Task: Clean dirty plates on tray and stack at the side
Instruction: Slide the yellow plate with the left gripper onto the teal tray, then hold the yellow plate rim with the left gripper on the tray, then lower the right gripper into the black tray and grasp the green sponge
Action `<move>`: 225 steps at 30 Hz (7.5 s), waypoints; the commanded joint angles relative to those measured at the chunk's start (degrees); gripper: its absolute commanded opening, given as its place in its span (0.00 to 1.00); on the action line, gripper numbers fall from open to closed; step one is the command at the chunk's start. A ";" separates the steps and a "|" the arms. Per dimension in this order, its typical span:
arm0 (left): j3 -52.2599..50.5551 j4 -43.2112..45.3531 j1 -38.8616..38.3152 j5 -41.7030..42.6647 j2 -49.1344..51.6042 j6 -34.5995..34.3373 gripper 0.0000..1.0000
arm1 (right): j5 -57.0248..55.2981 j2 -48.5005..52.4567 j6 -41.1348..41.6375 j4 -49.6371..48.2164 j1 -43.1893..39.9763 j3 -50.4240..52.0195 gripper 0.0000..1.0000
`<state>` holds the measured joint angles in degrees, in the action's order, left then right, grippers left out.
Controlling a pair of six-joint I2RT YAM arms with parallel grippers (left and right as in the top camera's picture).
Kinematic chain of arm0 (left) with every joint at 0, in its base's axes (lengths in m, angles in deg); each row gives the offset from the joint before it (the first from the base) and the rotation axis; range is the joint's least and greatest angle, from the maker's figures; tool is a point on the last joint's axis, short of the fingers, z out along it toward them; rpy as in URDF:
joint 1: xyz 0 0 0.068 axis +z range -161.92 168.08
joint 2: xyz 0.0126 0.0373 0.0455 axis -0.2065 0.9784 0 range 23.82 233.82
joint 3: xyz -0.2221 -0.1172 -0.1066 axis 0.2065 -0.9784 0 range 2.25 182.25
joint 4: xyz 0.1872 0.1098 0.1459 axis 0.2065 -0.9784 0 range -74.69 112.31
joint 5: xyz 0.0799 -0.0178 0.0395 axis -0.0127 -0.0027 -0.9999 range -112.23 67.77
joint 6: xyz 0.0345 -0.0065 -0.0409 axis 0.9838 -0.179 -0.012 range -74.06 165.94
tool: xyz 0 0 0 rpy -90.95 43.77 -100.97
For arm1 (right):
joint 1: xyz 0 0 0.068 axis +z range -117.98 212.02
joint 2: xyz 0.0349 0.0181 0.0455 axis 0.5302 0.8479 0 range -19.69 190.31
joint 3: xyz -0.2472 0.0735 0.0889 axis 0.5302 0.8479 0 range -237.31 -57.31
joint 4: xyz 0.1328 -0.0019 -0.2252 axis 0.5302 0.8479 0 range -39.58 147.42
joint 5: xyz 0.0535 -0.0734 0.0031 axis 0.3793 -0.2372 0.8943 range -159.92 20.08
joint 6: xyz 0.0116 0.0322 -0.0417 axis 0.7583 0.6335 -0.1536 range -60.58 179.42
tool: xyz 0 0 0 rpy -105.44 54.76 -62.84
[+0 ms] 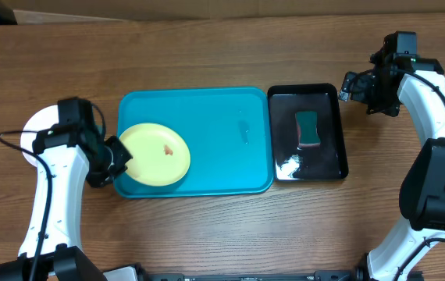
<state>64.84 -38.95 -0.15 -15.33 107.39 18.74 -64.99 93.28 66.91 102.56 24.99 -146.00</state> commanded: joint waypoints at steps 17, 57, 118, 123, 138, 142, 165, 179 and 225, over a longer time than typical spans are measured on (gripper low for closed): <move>1.86 11.87 -24.74 -7.85 -0.42 -12.87 0.04 | -0.39 -1.53 0.20 -0.24 0.20 -0.63 1.00; 5.22 16.17 -26.05 -2.97 0.20 -0.37 0.47 | -0.37 -1.53 0.20 -0.24 0.20 -0.63 1.00; 10.40 10.69 -24.24 -5.49 27.71 4.90 0.24 | -0.37 -1.53 0.20 -0.24 0.20 -0.63 1.00; 10.38 10.78 -24.59 -2.80 27.71 4.92 0.16 | -0.39 -1.53 0.20 -0.24 0.20 -0.63 1.00; 10.25 11.65 -24.44 -3.04 27.71 -0.09 0.04 | -0.39 -1.53 0.20 -0.24 0.20 -0.63 1.00; 9.70 13.42 -24.59 -3.02 27.71 -0.28 0.04 | -0.39 -1.53 0.20 -0.24 0.20 -0.63 1.00; 7.39 15.04 -24.59 -2.89 27.71 -1.09 0.04 | 15.52 -2.29 -4.85 7.96 0.20 -3.50 0.95; 7.37 15.93 -24.61 -2.78 27.71 -1.16 0.04 | 1.33 -5.60 -5.46 22.23 11.65 -7.39 0.87; 7.34 15.65 -24.59 -2.82 27.71 -1.11 0.04 | -7.87 -5.49 -1.49 -20.50 19.71 22.86 0.43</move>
<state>73.89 -23.47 -24.65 -17.91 134.08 18.85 -72.44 88.56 65.38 82.15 44.53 -123.62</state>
